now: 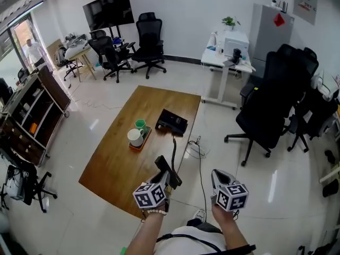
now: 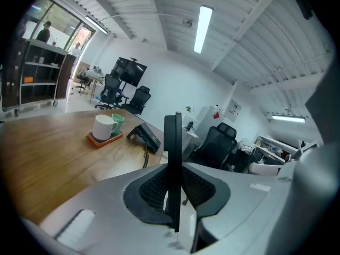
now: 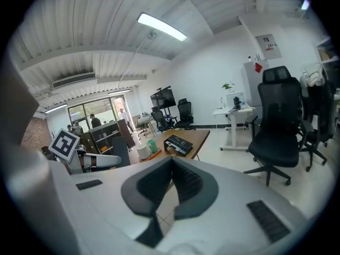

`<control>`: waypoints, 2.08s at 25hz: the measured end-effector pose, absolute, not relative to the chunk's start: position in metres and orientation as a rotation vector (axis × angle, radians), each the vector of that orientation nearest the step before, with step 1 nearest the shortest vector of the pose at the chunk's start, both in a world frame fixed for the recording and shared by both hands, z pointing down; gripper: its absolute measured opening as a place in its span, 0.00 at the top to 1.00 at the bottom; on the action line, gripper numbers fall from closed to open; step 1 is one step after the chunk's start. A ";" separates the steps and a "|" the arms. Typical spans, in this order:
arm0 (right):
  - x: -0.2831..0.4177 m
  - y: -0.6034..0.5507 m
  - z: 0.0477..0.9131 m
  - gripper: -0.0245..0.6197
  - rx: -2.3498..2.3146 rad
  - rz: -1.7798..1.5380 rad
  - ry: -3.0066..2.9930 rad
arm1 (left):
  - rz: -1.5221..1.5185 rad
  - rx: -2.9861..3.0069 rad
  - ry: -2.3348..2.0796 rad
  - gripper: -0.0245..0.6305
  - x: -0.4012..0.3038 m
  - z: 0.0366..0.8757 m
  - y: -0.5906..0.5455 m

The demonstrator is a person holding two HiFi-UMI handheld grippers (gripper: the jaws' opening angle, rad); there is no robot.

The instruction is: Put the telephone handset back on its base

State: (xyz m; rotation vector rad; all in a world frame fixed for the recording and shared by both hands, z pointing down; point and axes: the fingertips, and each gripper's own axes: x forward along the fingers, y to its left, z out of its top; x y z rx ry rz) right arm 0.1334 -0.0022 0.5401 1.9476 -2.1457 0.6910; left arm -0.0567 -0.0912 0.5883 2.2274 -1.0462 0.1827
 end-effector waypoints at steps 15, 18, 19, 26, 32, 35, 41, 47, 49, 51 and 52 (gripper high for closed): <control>0.193 -0.072 0.557 0.96 1.737 0.711 -2.270 | -0.057 2.013 -1.098 0.85 -0.001 0.608 -0.145; 0.194 -0.081 0.558 0.96 1.722 0.715 -2.286 | -0.123 1.990 -1.074 0.85 0.005 0.610 -0.158; 0.195 -0.085 0.559 0.96 1.718 0.716 -2.289 | -0.139 1.982 -1.069 0.85 0.007 0.612 -0.163; 0.210 -0.123 0.563 0.96 1.696 0.715 -2.291 | -0.220 1.920 -1.064 0.85 0.022 0.631 -0.215; 0.220 -0.160 0.570 0.96 1.661 0.724 -2.287 | -0.346 1.831 -1.015 0.85 0.027 0.655 -0.271; 0.221 -0.183 0.573 0.96 1.639 0.733 -2.291 | -0.382 1.807 -0.992 0.85 0.025 0.667 -0.295; 0.213 -0.226 0.574 0.96 1.570 0.733 -2.323 | -0.394 1.844 -0.962 0.85 0.024 0.681 -0.333; 0.199 -0.248 0.583 0.96 1.512 0.753 -2.334 | -0.427 1.864 -0.921 0.85 0.024 0.691 -0.360; 0.195 -0.254 0.587 0.96 1.499 0.758 -2.335 | -0.438 1.861 -0.908 0.85 0.024 0.694 -0.365; 0.193 -0.259 0.589 0.96 1.486 0.762 -2.334 | -0.439 1.863 -0.900 0.85 0.026 0.698 -0.370; 0.193 -0.261 0.591 0.96 1.480 0.765 -2.334 | -0.439 1.861 -0.898 0.85 0.027 0.701 -0.371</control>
